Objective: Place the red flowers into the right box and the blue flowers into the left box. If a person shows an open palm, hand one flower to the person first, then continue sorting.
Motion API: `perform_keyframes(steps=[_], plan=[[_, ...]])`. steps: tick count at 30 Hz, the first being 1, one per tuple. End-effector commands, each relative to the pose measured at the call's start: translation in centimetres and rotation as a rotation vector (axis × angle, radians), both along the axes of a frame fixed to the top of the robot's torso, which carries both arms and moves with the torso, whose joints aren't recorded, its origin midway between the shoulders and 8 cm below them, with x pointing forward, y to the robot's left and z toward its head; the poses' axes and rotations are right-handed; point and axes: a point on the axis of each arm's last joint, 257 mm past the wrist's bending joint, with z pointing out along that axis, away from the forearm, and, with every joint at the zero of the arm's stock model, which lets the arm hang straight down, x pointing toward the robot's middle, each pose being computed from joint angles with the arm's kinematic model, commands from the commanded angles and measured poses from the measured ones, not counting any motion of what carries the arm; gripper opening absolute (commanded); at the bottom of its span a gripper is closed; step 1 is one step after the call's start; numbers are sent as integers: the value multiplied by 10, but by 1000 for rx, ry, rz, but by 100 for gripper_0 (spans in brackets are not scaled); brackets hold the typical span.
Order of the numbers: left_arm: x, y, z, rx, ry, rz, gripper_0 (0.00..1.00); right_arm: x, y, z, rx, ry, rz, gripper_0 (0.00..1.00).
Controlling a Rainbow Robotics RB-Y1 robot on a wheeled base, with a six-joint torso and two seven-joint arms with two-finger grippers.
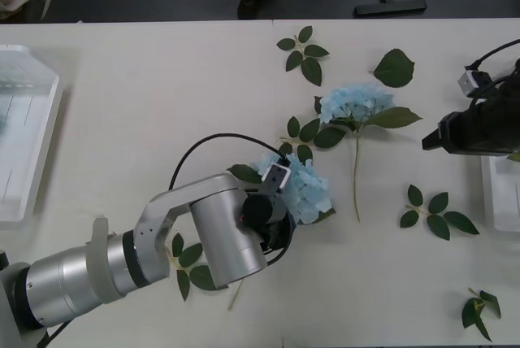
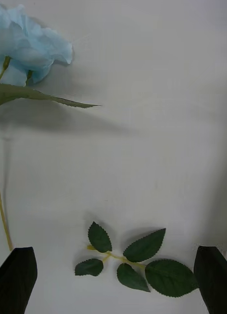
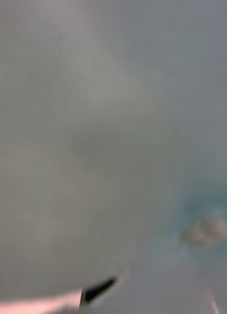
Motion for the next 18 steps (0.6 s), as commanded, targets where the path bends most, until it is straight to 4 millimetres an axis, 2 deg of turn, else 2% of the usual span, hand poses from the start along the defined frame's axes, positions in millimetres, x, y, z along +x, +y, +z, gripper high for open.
perform_keyframes(steps=[1, 4, 6, 9, 10, 11, 12, 13, 14, 15, 17, 18], plan=[[39, 23, 54, 46, -139, -66, 0, 27, 48, 5, -30, -75, 2, 93], [62, 69, 96, 89, -190, -16, 0, 34, 74, -2, -8, -93, -37, 93], [68, 95, 121, 100, -204, 21, 0, 37, 83, -4, -2, -102, -43, 93], [80, 160, 173, 141, -229, 130, 0, 40, 97, -8, 9, -111, -50, 93], [80, 172, 181, 150, -229, 150, 0, 40, 99, -10, 10, -111, -52, 93], [79, 197, 200, 167, -223, 193, 0, 41, 103, -14, 11, -111, -61, 93], [79, 208, 207, 175, -215, 213, 0, 42, 105, -17, 10, -110, -66, 93], [79, 208, 207, 175, -215, 213, 0, 42, 105, -17, 10, -110, -66, 93], [77, 245, 230, 216, -196, 266, 0, 47, 110, -23, 16, -119, -81, 93], [75, 267, 240, 258, -179, 285, 0, 50, 114, -26, 24, -125, -87, 93], [73, 304, 253, 307, -136, 313, 0, 58, 117, -31, 31, -137, -99, 93], [72, 314, 257, 322, -122, 321, 0, 59, 118, -33, 36, -136, -101, 93]])
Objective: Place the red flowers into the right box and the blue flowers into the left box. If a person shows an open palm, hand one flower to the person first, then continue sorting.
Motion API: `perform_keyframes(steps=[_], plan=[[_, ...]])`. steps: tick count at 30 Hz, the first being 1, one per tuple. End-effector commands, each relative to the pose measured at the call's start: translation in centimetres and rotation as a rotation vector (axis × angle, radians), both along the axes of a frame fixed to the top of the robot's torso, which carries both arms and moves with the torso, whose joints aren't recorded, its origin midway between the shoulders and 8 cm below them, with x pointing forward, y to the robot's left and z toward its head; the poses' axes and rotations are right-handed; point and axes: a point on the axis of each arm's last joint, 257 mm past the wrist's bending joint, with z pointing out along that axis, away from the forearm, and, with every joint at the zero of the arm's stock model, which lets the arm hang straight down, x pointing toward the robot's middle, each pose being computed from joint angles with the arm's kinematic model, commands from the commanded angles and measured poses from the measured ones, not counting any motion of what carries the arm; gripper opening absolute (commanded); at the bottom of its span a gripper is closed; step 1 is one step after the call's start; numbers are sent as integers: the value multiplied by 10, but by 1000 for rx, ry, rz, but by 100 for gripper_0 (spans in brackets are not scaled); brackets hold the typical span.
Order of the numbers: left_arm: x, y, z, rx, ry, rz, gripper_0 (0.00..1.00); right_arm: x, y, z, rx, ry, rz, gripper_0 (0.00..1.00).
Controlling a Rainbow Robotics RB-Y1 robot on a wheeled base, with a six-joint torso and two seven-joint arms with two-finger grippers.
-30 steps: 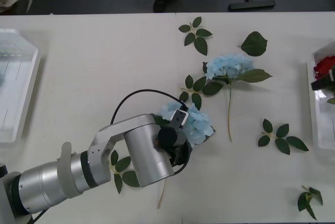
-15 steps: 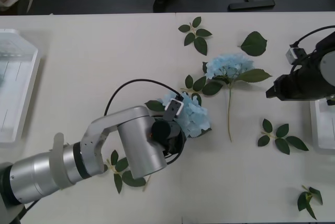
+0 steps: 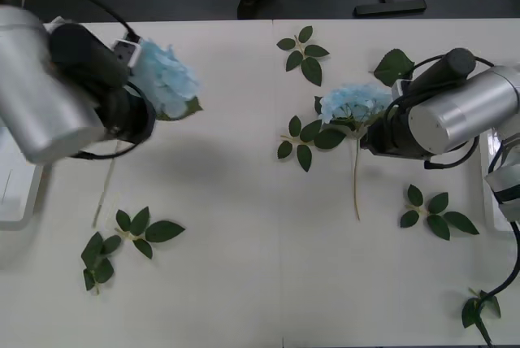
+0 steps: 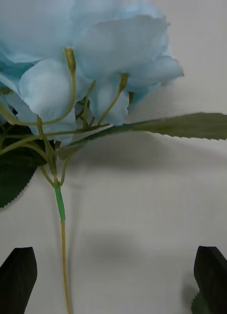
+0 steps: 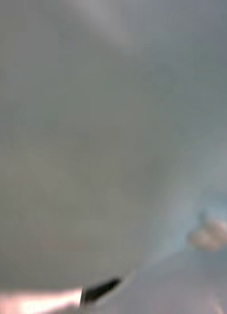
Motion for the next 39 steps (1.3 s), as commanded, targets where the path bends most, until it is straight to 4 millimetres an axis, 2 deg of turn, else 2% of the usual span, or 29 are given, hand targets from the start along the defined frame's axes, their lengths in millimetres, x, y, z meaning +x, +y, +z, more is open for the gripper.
perform_keyframes(steps=[1, 2, 3, 5, 8, 13, 15, 16, 19, 26, 32, 33, 35, 37, 38, 39], plan=[[5, 83, 57, 162, 33, -9, 0, 24, 25, 6, 36, -51, -2, 93], [4, 105, 64, 192, 57, 7, 0, 27, 25, 3, 35, -52, -6, 93], [3, 115, 67, 207, 67, 13, 0, 28, 25, 2, 36, -53, -8, 93], [0, 162, 77, 265, 115, 61, 0, 30, 26, -3, 34, -56, -11, 93], [-5, 217, 87, 322, 159, 141, 0, 31, 25, -4, 21, -60, -6, 93], [-15, 296, 93, 409, 226, 250, 0, 30, 32, -7, 28, -58, -9, 93], [-17, 316, 93, 429, 239, 283, 0, 31, 32, -8, 25, -58, -14, 93], [-20, 335, 94, 444, 248, 315, 0, 32, 35, -9, 21, -59, -14, 93], [-24, 372, 88, 440, 252, 378, 0, 38, 40, -8, 19, -57, -20, 93], [-25, 432, 72, 465, 214, 475, 0, 42, 50, -9, 28, -58, -24, 93], [-29, 452, 62, 488, 211, 509, 1, 42, 54, -14, -7, -72, -7, 93], [-30, 456, 60, 494, 209, 512, 6, 43, 55, -17, -6, -75, -9, 93], [-31, 459, 57, 499, 207, 512, 43, 46, 55, -19, -6, -82, -9, 93], [-33, 463, 53, 511, 203, 511, 72, 48, 57, -20, -1, -89, -10, 93], [-33, 464, 51, 514, 204, 510, 76, 48, 57, -20, -1, -89, -10, 92], [-34, 466, 48, 516, 201, 509, 86, 49, 58, -20, -3, -92, -8, 86]])
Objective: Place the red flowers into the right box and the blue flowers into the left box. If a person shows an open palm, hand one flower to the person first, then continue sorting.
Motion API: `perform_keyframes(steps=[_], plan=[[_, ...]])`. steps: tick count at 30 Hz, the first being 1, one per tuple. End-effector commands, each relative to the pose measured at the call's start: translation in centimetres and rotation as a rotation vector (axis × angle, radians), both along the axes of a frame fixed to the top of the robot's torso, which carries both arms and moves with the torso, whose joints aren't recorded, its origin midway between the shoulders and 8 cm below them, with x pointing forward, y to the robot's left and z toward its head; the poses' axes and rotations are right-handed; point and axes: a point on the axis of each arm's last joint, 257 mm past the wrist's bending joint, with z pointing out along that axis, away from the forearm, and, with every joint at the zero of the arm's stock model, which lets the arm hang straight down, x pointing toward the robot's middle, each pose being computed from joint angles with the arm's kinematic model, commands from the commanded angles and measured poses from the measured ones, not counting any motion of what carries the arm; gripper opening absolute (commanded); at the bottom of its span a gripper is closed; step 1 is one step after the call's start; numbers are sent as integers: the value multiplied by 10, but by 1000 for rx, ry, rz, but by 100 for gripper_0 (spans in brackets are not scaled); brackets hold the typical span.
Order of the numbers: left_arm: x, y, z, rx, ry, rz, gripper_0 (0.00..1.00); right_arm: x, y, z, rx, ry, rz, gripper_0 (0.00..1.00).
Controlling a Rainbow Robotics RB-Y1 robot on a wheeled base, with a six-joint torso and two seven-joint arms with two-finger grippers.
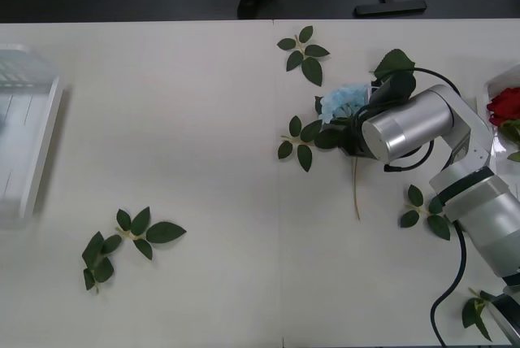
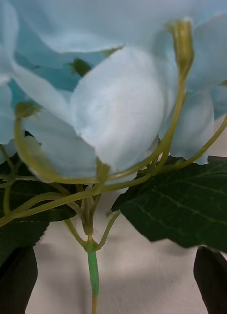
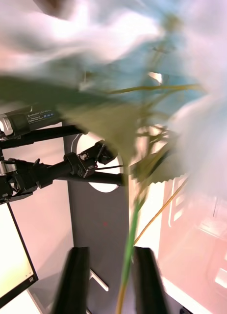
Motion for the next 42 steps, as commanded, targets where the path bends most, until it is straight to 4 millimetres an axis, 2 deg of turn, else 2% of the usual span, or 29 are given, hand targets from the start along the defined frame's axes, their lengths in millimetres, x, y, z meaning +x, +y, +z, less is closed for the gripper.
perform_keyframes(steps=[1, 2, 3, 6, 9, 13, 15, 17, 18, 20, 22, 24, 26, 28, 31, 33, 34, 35, 37, 38, 42], plan=[[-14, 24, 4, 43, -4, 13, 89, 15, 30, 19, 38, -49, 11, 82], [-15, 24, 1, 43, -2, 15, 94, 15, 29, 19, 38, -48, 9, 67], [-16, 25, 1, 43, -2, 16, 95, 15, 30, 19, 39, -47, 9, 62], [-16, 24, 1, 39, -1, 16, 100, 14, 30, 18, 45, -43, 5, 21], [-10, 16, -1, 16, -10, 0, 100, 12, 29, 17, 41, -37, 2, 0], [4, -8, -5, -51, -35, -51, 100, 12, 29, 16, 43, -35, 3, 0], [16, -37, -6, -117, -53, -99, 100, 13, 29, 18, 50, -32, 3, 0], [32, -82, -6, -198, -69, -172, 100, 13, 23, 24, 58, -19, 1, 0], [38, -105, -8, -233, -72, -206, 100, 15, 21, 32, 73, -14, 0, 0], [44, -131, -7, -271, -81, -243, 100, 16, 17, 42, 87, -15, 4, 0], [52, -169, -9, -318, -89, -296, 100, 18, 11, 64, 86, -23, 62, 0], [58, -200, -13, -360, -95, -339, 100, 16, 18, 88, 115, -38, 140, 0], [62, -222, -20, -390, -98, -368, 100, 13, 25, 106, 136, -54, 205, 0], [67, -252, -31, -446, -114, -401, 100, 8, 40, 137, 141, -101, 349, 0], [69, -284, -43, -522, -145, -428, 100, 1, 62, 164, 156, -152, 489, 0], [68, -312, -50, -575, -180, -467, 100, -7, 85, 189, 169, -212, 621, 0], [67, -318, -52, -583, -189, -478, 100, -9, 91, 194, 172, -226, 647, 0], [64, -334, -58, -614, -219, -489, 100, -17, 107, 205, 193, -257, 713, 0], [61, -352, -63, -660, -258, -508, 100, -25, 126, 215, 229, -287, 775, 0], [58, -372, -67, -709, -293, -534, 100, -33, 145, 224, 291, -310, 823, 0], [50, -415, -71, -790, -361, -629, 100, -43, 179, 247, 403, -381, 892, 0]])
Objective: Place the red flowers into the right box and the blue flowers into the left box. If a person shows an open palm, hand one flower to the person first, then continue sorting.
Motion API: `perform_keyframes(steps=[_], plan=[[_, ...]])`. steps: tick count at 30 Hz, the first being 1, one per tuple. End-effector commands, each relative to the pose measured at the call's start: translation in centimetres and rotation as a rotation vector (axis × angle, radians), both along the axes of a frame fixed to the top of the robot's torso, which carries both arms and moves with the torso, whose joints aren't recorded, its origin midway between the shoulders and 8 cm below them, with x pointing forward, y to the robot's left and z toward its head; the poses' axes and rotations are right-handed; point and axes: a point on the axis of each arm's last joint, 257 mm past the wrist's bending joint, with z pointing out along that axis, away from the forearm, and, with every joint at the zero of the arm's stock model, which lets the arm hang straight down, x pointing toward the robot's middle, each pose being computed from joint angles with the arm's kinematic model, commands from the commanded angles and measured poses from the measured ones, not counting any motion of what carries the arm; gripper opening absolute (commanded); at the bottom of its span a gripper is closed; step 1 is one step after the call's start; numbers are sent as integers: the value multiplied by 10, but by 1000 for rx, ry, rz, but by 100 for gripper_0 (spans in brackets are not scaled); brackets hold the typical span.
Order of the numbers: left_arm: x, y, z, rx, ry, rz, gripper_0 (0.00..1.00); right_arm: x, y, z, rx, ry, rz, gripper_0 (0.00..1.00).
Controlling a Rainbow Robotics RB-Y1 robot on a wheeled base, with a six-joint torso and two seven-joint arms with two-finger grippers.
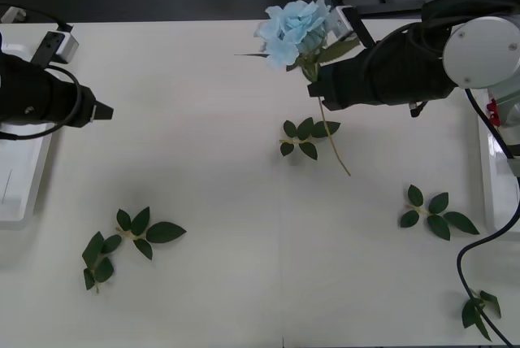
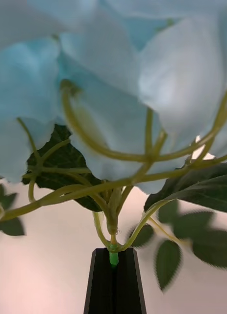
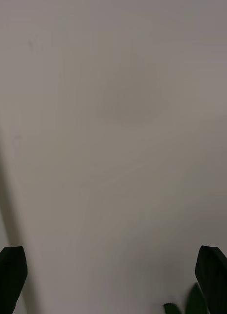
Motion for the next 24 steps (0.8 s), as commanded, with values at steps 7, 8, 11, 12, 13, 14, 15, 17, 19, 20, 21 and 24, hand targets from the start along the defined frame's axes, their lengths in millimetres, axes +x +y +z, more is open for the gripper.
perform_keyframes(steps=[7, 8, 11, 12, 13, 14, 15, 17, 19, 20, 21, 24], plan=[[-37, -126, -5, -329, -137, -185, 100, -14, 86, 88, 288, -166, 140, 0], [-41, -143, -4, -374, -136, -212, 100, -16, 93, 90, 315, -171, 144, 0], [-49, -186, 4, -496, -152, -267, 100, -21, 112, 97, 379, -184, 154, 0], [-51, -193, 5, -515, -154, -277, 100, -21, 114, 98, 387, -186, 155, 0], [-55, -210, 8, -558, -157, -297, 100, -23, 119, 97, 397, -187, 158, 0], [-57, -221, 10, -586, -159, -311, 100, -24, 121, 97, 404, -189, 159, 0], [-61, -233, 12, -613, -159, -326, 100, -24, 123, 97, 407, -189, 159, 0], [-67, -256, 19, -663, -163, -358, 100, -26, 126, 98, 412, -186, 163, 0], [-76, -280, 22, -694, -150, -398, 100, -26, 127, 99, 417, -181, 164, 0], [-80, -291, 23, -705, -142, -418, 100, -27, 128, 98, 417, -181, 165, 0], [-86, -304, 24, -722, -132, -438, 100, -27, 128, 97, 418, -177, 165, 0], [-93, -320, 28, -748, -134, -465, 100, -27, 128, 97, 419, -176, 165, 0]])
